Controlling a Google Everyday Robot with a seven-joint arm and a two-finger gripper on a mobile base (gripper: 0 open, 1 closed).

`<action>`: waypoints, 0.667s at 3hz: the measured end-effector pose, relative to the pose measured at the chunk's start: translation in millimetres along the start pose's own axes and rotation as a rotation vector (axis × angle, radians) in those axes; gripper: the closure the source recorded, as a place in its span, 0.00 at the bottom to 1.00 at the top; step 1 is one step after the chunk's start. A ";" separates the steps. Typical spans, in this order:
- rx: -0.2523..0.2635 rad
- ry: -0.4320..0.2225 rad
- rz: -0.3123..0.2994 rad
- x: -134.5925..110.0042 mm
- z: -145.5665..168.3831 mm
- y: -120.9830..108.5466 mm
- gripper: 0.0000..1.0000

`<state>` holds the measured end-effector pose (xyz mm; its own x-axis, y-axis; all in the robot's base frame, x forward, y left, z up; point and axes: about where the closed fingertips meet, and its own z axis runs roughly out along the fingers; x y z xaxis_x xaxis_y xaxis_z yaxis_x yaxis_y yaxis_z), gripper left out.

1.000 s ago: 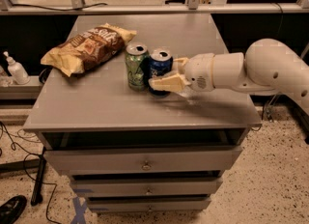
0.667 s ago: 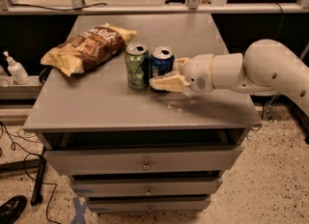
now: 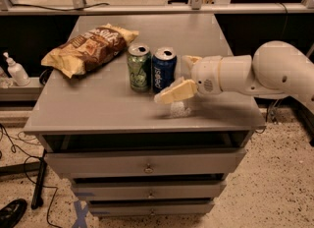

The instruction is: Move pepsi can near green can

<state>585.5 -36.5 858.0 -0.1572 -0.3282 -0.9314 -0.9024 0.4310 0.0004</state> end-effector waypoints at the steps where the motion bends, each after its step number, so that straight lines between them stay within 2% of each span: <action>1: 0.086 0.023 -0.010 2.3 -27.2 -15.1 0.00; 2: 0.250 0.060 -0.051 -2.7 -87.4 -41.6 0.00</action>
Offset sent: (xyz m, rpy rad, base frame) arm -0.0015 -0.1779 0.0753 -0.2102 -0.1949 -0.4009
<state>588.4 -127.0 892.4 -0.1439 -0.4011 -0.9046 -0.7836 0.6045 -0.1433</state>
